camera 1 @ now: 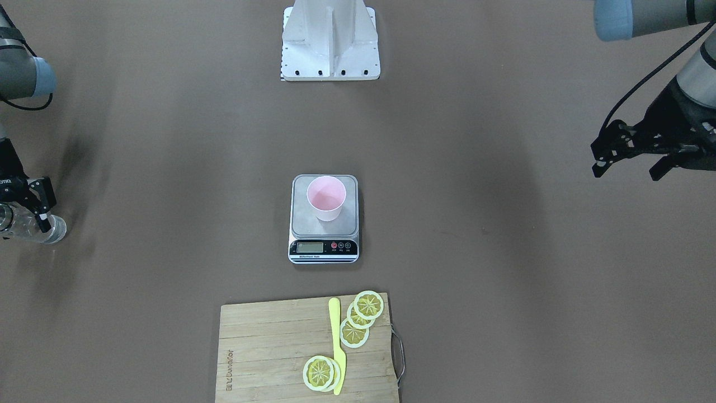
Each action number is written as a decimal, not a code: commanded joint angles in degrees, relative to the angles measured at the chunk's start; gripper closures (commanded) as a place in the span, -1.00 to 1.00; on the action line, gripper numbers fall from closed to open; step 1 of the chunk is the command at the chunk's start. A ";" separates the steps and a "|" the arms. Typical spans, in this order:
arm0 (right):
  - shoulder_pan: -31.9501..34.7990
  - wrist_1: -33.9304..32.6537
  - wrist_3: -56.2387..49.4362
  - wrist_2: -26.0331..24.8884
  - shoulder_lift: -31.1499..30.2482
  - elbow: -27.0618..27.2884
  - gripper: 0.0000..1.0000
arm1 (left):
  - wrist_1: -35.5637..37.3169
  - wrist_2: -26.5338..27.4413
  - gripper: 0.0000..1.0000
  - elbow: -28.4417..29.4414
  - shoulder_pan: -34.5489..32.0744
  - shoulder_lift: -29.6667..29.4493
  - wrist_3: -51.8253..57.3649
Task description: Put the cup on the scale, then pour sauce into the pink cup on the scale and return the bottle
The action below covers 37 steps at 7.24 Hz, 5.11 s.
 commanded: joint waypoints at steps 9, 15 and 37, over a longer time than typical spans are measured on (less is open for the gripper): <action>-0.05 2.14 0.18 0.95 -0.22 -0.77 -1.00 | 0.21 -0.04 -0.94 -0.02 -0.09 -0.22 -0.07; 0.22 2.50 0.27 5.69 -6.53 5.73 -1.00 | 4.86 0.05 -0.94 -0.46 -0.09 -2.51 -0.07; 40.65 -88.12 -61.52 41.29 18.32 3.54 -1.00 | -6.21 -10.84 -0.95 31.81 -22.94 9.27 39.84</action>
